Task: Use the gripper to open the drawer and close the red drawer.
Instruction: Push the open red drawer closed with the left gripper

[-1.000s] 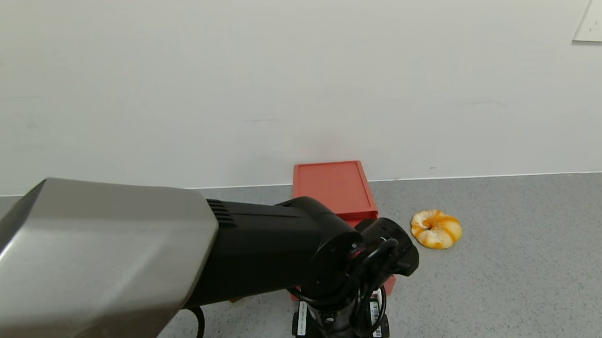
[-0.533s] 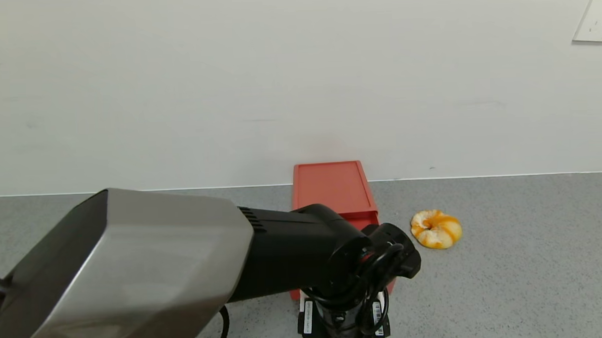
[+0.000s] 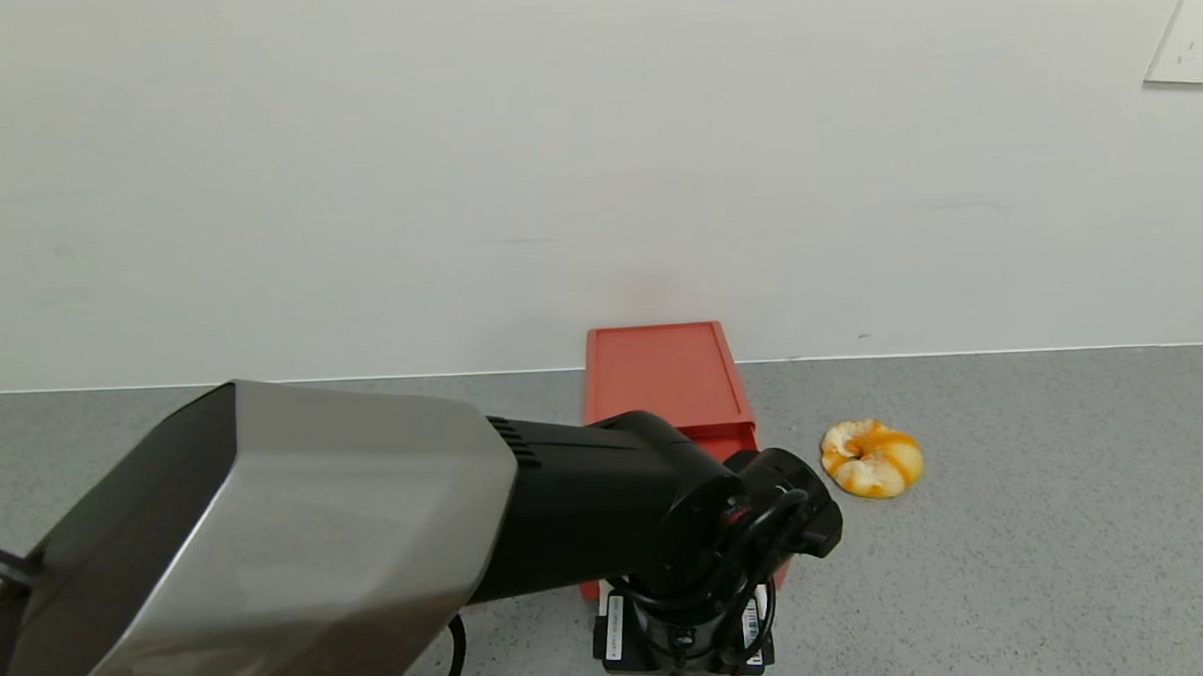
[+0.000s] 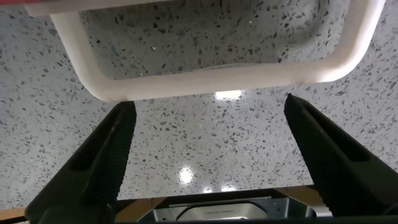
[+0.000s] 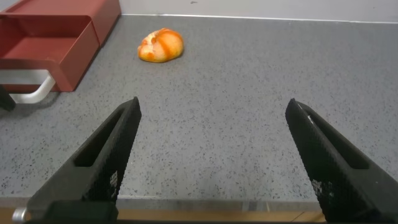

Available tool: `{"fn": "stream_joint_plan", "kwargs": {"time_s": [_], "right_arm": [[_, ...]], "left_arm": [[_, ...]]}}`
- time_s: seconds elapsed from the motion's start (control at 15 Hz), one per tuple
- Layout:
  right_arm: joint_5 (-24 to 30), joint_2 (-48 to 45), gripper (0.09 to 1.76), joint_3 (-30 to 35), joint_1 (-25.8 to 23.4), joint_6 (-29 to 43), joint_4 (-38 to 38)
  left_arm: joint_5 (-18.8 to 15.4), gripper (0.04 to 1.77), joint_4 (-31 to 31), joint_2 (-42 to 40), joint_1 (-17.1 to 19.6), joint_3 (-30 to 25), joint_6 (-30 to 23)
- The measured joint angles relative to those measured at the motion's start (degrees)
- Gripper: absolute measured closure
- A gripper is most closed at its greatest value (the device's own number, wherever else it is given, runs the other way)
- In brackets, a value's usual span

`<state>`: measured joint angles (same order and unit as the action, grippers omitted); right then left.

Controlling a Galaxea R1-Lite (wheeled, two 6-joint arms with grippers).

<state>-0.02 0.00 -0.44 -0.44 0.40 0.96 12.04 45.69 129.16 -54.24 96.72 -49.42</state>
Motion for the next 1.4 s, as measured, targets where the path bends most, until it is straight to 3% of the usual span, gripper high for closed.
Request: {"fn": "stream_joint_plan", "kwargs": {"time_s": [0.93,1.4], "right_arm": [[0.02,0.0,0.14,0.09,0.0,-0.07,-0.2],[0.1,0.0,0.14,0.09,0.0,-0.07,-0.26]], "left_arm": [[1.04,0.09,0.06,1.22,1.12,2.69,-2.32],[3.68,0.09,0.0,3.25,2.62,5.79,-2.23]]}}
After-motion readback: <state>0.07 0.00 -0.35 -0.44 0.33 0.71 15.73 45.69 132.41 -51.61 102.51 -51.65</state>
